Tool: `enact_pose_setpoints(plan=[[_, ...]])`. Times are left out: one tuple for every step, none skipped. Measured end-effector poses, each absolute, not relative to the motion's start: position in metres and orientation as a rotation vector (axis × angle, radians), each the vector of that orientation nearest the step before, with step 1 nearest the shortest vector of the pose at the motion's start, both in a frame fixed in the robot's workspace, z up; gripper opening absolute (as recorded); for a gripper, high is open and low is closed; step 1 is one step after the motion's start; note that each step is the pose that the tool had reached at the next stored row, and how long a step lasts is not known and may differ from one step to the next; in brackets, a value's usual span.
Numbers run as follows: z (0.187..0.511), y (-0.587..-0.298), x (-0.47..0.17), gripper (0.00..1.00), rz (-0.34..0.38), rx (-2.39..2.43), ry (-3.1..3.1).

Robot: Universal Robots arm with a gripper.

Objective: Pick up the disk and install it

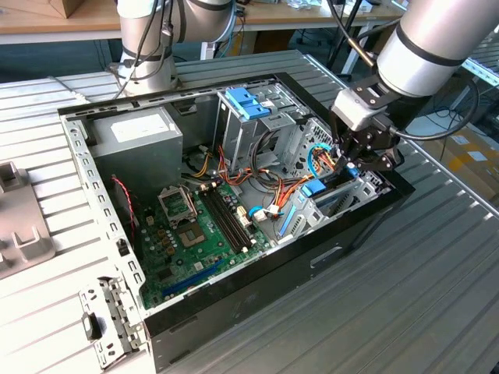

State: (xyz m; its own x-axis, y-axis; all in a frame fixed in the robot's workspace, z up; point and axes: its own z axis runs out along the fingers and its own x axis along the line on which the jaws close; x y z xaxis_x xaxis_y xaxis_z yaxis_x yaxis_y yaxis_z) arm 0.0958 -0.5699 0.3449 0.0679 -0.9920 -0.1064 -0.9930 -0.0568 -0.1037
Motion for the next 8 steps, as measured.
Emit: enact_pose_setpoints(plan=[[0.3449, -0.5698, 0.0958, 0.11, 0.010, -2.181, 2.049], [0.3449, -0.5699, 0.0958, 0.11, 0.010, -2.181, 2.049], [0.3449, -0.5704, 0.0958, 0.11, 0.010, -2.181, 2.049], [0.3446, -0.5708, 0.0961, 0.11, 0.012, -2.182, 2.049], [0.3442, -0.5711, 0.0964, 0.11, 0.014, -2.183, 2.051], [0.3434, -0.5714, 0.0968, 0.11, 0.017, -2.184, 2.052], [0.3422, -0.5718, 0.0971, 0.11, 0.020, -2.186, 2.055], [0.3420, -0.5718, 0.0974, 0.11, 0.021, -2.186, 2.055]])
